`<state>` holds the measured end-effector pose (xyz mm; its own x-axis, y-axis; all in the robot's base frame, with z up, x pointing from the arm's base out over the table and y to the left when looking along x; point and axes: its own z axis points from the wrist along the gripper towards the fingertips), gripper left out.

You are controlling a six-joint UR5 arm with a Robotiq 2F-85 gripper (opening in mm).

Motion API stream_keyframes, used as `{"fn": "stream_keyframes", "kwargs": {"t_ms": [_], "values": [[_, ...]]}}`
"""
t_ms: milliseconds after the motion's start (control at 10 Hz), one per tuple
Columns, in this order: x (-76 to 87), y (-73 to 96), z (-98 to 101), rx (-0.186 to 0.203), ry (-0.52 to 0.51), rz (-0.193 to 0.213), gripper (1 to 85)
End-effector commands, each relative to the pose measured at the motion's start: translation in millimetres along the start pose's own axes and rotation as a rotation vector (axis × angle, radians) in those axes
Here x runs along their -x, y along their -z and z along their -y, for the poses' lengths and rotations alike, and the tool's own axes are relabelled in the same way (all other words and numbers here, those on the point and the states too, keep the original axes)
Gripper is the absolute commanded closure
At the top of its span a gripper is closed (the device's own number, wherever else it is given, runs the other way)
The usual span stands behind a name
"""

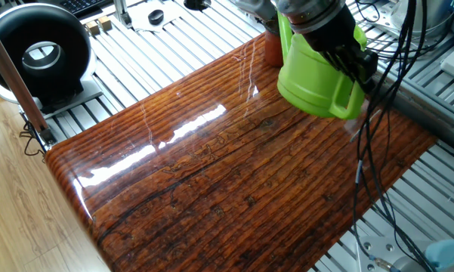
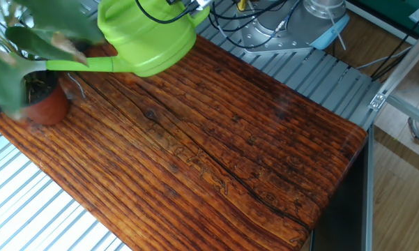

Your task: Water the plant

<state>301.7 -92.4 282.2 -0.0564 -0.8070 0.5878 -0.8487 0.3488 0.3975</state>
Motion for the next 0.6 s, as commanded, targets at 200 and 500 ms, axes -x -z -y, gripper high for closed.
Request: {"fn": "stream_keyframes", "kwargs": {"t_ms": [200,500], "values": [[22.6,8.7,-16.7,0.108,-0.042,0.034,84.3],[29.4,10.5,-22.9,0.105,-0.048,0.034,84.3]]}}
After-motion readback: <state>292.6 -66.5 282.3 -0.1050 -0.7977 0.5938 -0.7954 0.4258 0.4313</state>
